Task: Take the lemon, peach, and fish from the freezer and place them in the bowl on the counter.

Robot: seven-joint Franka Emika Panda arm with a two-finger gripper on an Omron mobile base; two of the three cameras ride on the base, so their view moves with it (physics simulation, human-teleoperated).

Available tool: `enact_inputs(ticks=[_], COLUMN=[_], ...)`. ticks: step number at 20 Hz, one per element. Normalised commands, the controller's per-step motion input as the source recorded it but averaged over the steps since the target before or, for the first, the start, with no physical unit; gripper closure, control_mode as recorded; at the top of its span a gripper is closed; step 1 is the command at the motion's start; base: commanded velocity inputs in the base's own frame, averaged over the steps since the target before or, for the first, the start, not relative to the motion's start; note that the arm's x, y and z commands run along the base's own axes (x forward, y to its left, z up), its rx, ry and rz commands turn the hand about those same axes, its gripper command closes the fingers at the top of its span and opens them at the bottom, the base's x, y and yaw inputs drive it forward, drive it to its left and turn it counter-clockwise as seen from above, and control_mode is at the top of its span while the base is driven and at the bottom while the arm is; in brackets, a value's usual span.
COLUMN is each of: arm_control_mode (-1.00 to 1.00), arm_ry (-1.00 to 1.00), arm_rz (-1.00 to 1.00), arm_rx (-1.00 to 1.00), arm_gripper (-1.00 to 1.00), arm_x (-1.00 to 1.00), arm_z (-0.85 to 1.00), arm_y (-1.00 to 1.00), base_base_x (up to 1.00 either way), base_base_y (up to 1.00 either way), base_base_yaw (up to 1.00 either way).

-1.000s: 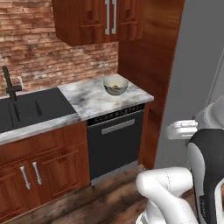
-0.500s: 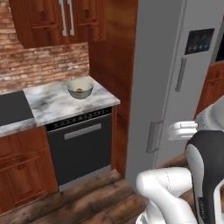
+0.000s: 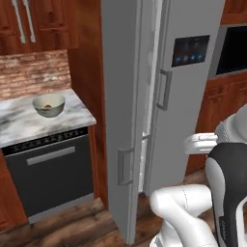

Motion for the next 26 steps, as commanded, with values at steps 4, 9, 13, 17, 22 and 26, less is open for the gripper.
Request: enact_inputs(ticks=[4,9,13,17,22,26], arm_control_mode=[1.00,1.00,1.00,1.00,1.00,1.00], arm_ry=[0.00,0.00,0.00,0.00,0.00,0.00], arm_rz=[0.00,0.00,0.00,0.00,0.00,0.00], arm_rx=[0.00,0.00,0.00,0.00,0.00,0.00], arm_gripper=[-1.00,-1.00,-1.00,-1.00,-1.00,-1.00], arm_x=[0.00,0.00,0.00,0.00,0.00,0.00], arm_z=[0.00,0.00,0.00,0.00,0.00,0.00], arm_y=[0.00,0.00,0.00,0.00,0.00,0.00], base_base_x=[0.04,0.53,0.82,0.59,0.37,0.28], base_base_y=[-0.99,-0.81,-0.57,-0.19,0.05,0.24], base_base_yaw=[0.17,0.30,0.34,0.29,0.18,0.18])
